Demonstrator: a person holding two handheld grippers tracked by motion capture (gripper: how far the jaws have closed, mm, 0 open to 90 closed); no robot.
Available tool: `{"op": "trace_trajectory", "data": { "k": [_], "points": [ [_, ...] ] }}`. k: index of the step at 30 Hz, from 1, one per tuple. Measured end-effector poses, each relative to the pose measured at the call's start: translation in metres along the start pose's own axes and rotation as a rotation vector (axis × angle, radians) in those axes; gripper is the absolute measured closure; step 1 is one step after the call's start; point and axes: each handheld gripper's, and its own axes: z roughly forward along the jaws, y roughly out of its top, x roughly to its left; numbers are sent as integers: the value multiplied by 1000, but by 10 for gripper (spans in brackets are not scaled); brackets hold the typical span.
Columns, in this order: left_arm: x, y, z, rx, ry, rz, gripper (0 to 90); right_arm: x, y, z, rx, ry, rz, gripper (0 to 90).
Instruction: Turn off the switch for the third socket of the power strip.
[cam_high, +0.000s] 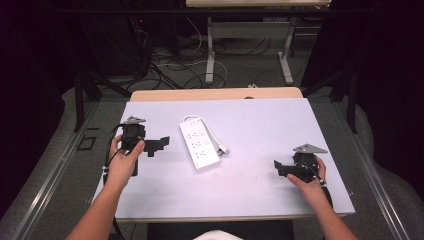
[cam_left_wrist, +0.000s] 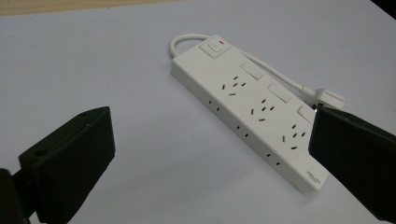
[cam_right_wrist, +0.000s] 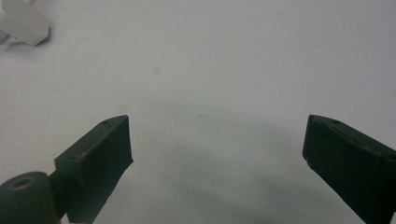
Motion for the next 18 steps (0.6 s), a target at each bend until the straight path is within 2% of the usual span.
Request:
{"op": "trace_trajectory", "data": {
  "k": [11,14,16,18],
  "points": [
    [24,-15,-7,-40,52,-76,5,-1,0,0,0,-1,-1,75],
    [30,-19,-7,-45,53,-85,6,0,0,0,1,-3,6,75],
    [34,-21,-8,-37,61,-93,6,-1,0,0,1,-4,6,75],
    [38,-24,-7,-50,78,-96,6,-1,0,0,2,-2,5,75]
  ]
}}
